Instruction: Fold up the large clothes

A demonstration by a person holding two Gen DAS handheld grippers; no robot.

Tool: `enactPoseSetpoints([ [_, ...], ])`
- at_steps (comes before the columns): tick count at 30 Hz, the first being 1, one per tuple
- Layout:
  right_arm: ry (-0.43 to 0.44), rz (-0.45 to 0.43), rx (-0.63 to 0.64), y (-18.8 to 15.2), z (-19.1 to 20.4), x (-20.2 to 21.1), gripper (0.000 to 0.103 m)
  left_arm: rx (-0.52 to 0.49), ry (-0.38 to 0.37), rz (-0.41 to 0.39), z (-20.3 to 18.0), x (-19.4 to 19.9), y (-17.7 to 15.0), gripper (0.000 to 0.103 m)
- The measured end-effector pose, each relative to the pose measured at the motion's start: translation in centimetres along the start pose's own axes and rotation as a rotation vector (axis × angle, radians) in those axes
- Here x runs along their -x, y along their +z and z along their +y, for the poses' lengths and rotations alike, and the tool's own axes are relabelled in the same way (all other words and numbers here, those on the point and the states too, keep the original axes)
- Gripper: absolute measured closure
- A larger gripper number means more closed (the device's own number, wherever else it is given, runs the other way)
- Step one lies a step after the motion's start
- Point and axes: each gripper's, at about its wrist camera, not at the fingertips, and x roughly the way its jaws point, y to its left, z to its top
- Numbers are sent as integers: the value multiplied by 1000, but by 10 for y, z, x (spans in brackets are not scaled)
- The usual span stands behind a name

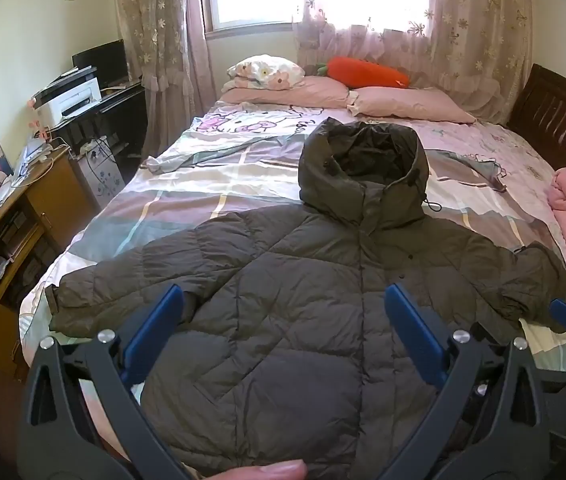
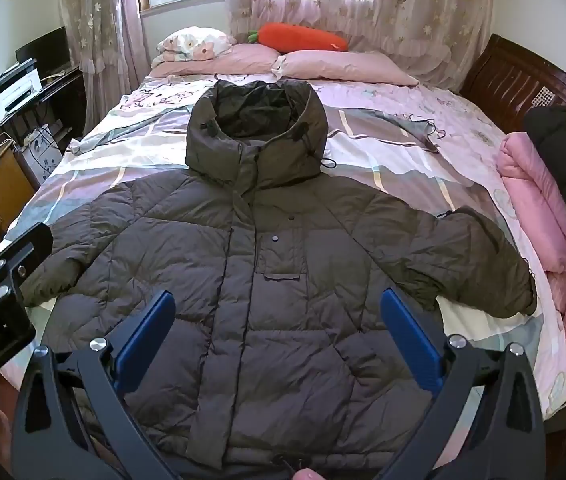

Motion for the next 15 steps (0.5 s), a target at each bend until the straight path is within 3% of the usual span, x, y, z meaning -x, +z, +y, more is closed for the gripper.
enactPoseSetpoints([
  [15,-2,4,1,-3,-1,-4,1,3,-2,4,2,0,0,2],
])
